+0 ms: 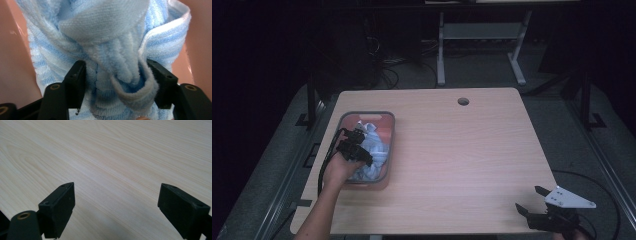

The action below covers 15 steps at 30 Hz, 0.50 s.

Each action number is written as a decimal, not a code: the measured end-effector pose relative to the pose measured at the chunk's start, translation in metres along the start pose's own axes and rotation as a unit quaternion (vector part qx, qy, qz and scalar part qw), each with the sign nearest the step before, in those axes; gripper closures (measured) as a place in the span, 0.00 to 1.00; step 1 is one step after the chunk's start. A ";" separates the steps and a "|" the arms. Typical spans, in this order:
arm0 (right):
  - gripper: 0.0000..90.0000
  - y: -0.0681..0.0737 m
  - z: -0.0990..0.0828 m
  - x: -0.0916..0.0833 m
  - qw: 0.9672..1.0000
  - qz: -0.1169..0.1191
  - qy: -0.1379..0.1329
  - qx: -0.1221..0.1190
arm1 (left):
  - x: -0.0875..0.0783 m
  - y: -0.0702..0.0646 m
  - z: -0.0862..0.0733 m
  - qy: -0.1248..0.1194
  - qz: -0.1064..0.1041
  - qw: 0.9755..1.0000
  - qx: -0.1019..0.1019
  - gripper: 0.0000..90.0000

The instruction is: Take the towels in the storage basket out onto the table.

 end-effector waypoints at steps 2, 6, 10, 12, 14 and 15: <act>0.15 0.000 0.000 0.000 1.000 -0.001 0.000 -0.004 | 0.000 0.000 0.000 0.001 0.001 1.000 -0.002 0.44; 0.15 -0.001 0.000 0.000 1.000 0.000 -0.003 0.003 | 0.000 0.000 -0.001 0.002 0.001 1.000 -0.001 0.50; 0.15 -0.001 0.000 -0.001 1.000 -0.002 -0.003 0.002 | -0.001 0.001 -0.002 -0.008 0.003 1.000 0.000 0.59; 0.15 -0.001 0.000 -0.001 1.000 -0.003 -0.003 0.003 | -0.002 0.000 -0.003 -0.016 0.008 1.000 0.001 0.62; 0.15 -0.001 -0.001 0.000 1.000 -0.003 -0.004 0.006 | -0.002 0.000 -0.004 -0.022 0.007 1.000 0.003 0.64; 0.15 -0.002 -0.001 0.000 1.000 -0.004 -0.003 0.007 | -0.003 0.001 -0.005 -0.023 0.003 1.000 0.002 0.64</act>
Point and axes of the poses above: each handheld gripper's, and its own axes: x roughly forward along the jaws, z roughly out of its top, y roughly to its left, the point moved 1 cm from there along x, roughly forward along the jaws, and after that the axes turned 15 degrees about y, right-handed, at the moved point
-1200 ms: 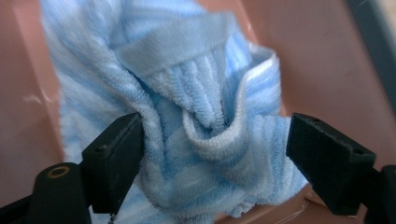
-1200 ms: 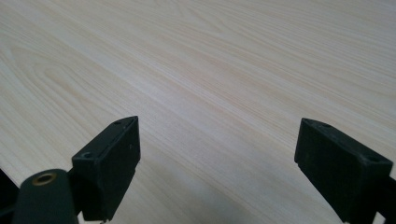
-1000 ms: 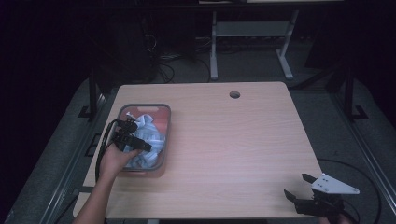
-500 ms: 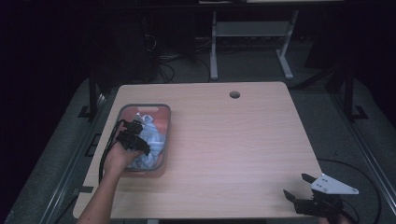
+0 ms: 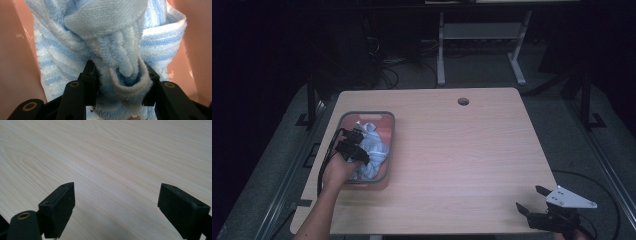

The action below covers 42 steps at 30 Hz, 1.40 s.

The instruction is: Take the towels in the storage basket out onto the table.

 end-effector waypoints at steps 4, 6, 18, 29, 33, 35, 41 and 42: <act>0.15 0.001 0.001 0.000 1.000 0.000 0.000 -0.001 | -0.004 0.001 -0.001 -0.005 -0.024 1.000 0.001 0.66; 0.15 0.001 0.001 -0.001 1.000 -0.001 -0.001 0.000 | -0.006 0.002 -0.002 -0.010 -0.034 0.999 0.000 0.67; 0.15 -0.003 -0.002 -0.004 1.000 -0.008 -0.008 0.006 | -0.028 0.011 -0.025 -0.065 -0.071 0.995 0.003 0.68; 0.15 0.000 0.000 -0.004 1.000 -0.007 -0.005 0.002 | -0.047 0.017 -0.040 -0.127 -0.100 0.987 -0.015 0.68; 0.15 -0.004 -0.001 -0.007 1.000 -0.014 -0.011 0.007 | -0.054 0.018 -0.044 -0.153 -0.107 0.982 -0.019 0.68; 0.15 -0.006 -0.003 -0.007 1.000 -0.018 -0.011 0.012 | -0.057 0.019 -0.046 -0.155 -0.111 0.981 -0.018 0.68; 0.15 -0.008 -0.003 -0.008 1.000 -0.021 -0.011 0.014 | -0.068 0.019 -0.051 -0.167 -0.119 0.979 -0.015 0.67; 0.15 -0.008 -0.003 -0.008 1.000 -0.022 -0.012 0.013 | -0.070 0.020 -0.052 -0.171 -0.122 0.978 -0.014 0.67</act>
Point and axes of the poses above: each handheld gripper's, and its own axes: x roughly forward along the jaws, z roughly out of its top, y roughly to its left, the point moved 1 cm from there along x, roughly forward along the jaws, and after that the axes turned 15 degrees about y, right-handed, at the moved point
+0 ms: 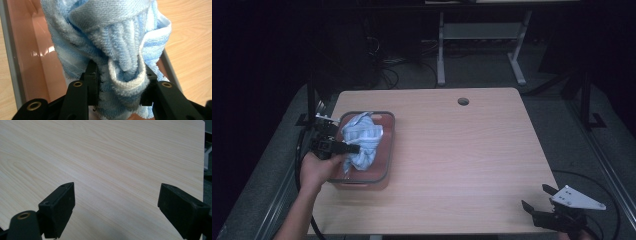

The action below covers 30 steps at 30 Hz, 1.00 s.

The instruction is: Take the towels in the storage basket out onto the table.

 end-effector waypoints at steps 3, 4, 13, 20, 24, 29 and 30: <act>0.15 0.000 0.000 0.001 1.000 0.001 0.002 0.004 | -0.004 0.000 0.000 -0.003 -0.003 1.000 -0.001 0.67; 0.15 0.000 0.000 0.001 1.000 0.003 0.004 0.005 | -0.006 0.001 0.000 -0.004 -0.001 1.000 -0.001 0.67; 0.15 -0.001 0.000 0.002 1.000 0.001 0.006 0.007 | -0.020 -0.002 0.002 -0.015 -0.008 1.000 0.001 0.67; 0.15 0.000 0.000 0.002 1.000 -0.001 0.005 0.009 | -0.031 -0.007 0.004 -0.023 -0.011 1.000 0.007 0.67; 0.15 -0.001 0.000 0.003 1.000 0.001 0.006 0.009 | -0.034 -0.010 0.005 -0.026 -0.011 1.000 0.010 0.67; 0.15 -0.001 0.000 0.003 1.000 0.000 0.005 0.009 | -0.037 -0.015 0.008 -0.022 -0.012 1.000 0.018 0.67; 0.15 -0.001 0.000 0.003 1.000 0.000 0.006 0.010 | -0.038 -0.015 0.008 -0.023 -0.014 0.999 0.018 0.67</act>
Point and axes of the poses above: each handheld gripper's, and its own axes: x roughly forward along the jaws, z roughly out of its top, y roughly to its left, the point moved 1 cm from there along x, roughly forward along the jaws, and after that the axes turned 15 degrees about y, right-handed, at the moved point
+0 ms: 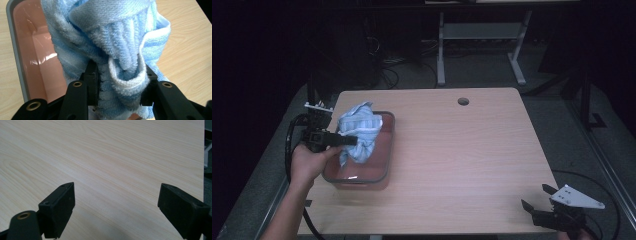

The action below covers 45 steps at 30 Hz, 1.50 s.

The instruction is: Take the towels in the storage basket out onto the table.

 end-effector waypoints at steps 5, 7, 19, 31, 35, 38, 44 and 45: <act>0.15 0.001 0.001 0.000 1.000 0.000 0.000 0.000 | -0.006 -0.005 0.003 -0.007 0.000 1.000 0.006 0.67; 0.15 0.001 0.001 0.000 1.000 0.000 -0.001 -0.001 | -0.007 -0.010 0.004 -0.003 0.008 1.000 0.015 0.67; 0.15 0.003 0.001 0.001 1.000 0.003 0.004 -0.008 | -0.006 -0.032 0.021 0.000 0.002 0.999 0.037 0.67; 0.15 0.003 0.001 0.000 1.000 0.005 0.002 -0.009 | -0.004 -0.055 0.037 0.002 0.000 0.998 0.058 0.67; 0.15 0.002 0.000 -0.001 1.000 0.005 -0.001 -0.006 | -0.003 -0.061 0.041 0.004 0.002 0.998 0.062 0.67; 0.15 0.002 0.000 -0.001 1.000 0.005 0.000 -0.008 | -0.003 -0.065 0.044 0.006 0.004 0.998 0.066 0.67; 0.15 0.002 0.000 -0.001 1.000 0.004 -0.001 -0.006 | -0.001 -0.072 0.049 0.010 0.007 0.997 0.072 0.67; 0.15 0.002 0.001 -0.001 1.000 0.005 0.000 -0.006 | -0.001 -0.074 0.050 0.010 0.006 0.997 0.073 0.67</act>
Point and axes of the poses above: each handheld gripper's, and its own axes: x roughly forward along the jaws, z roughly out of its top, y roughly to its left, the point moved 1 cm from there along x, roughly forward along the jaws, and after that the axes turned 15 degrees about y, right-handed, at the moved point
